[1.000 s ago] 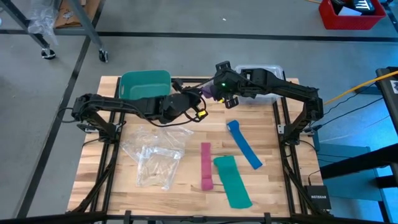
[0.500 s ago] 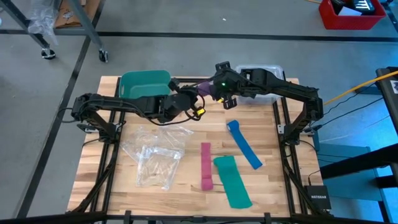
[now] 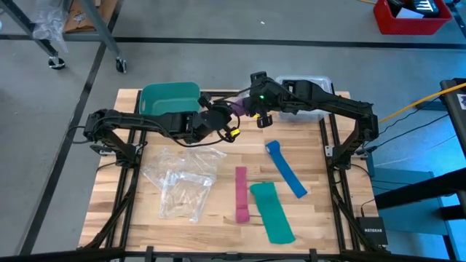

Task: Roll bandage
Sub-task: Put the rolled purple bandage into the transparent zip bag, then close the transparent zip bag

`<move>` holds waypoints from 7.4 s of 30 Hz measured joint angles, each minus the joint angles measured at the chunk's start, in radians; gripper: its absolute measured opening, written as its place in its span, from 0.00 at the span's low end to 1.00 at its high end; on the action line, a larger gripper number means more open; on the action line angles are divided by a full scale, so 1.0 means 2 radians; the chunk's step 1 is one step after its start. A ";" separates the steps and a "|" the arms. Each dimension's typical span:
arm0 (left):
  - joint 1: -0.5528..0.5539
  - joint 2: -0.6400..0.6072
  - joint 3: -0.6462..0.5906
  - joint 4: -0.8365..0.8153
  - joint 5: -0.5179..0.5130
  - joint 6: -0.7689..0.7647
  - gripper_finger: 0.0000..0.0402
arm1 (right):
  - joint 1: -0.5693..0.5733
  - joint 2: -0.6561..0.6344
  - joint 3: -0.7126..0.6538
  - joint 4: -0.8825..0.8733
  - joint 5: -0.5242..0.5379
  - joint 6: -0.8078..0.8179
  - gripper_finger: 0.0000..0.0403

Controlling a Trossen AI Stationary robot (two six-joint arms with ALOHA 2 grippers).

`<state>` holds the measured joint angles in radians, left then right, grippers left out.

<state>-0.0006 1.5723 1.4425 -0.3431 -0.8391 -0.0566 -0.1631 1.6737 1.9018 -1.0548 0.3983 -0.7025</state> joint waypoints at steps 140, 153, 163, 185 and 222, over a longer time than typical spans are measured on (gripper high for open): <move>-0.186 -0.120 0.001 -0.017 -0.076 0.319 0.46 | 0.000 0.000 0.057 0.031 -0.326 0.076 0.00; -0.174 -0.120 0.001 -0.042 -0.089 0.278 0.46 | 0.000 0.000 0.057 0.013 -0.328 0.075 0.00; -0.168 -0.120 0.001 -0.064 -0.080 0.242 0.43 | 0.000 0.000 0.057 0.015 -0.353 0.074 0.00; -0.170 -0.126 0.001 -0.087 -0.080 0.280 0.01 | 0.000 0.000 0.057 0.043 -0.339 0.060 0.12; -0.170 -0.198 0.001 -0.175 -0.089 0.175 0.00 | -0.001 0.000 0.058 0.036 -0.308 0.065 0.41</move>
<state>-0.3405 1.1763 1.4437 -0.6922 -1.0180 0.2924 -0.1642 1.6733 2.0171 -0.9833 -0.2184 -0.5724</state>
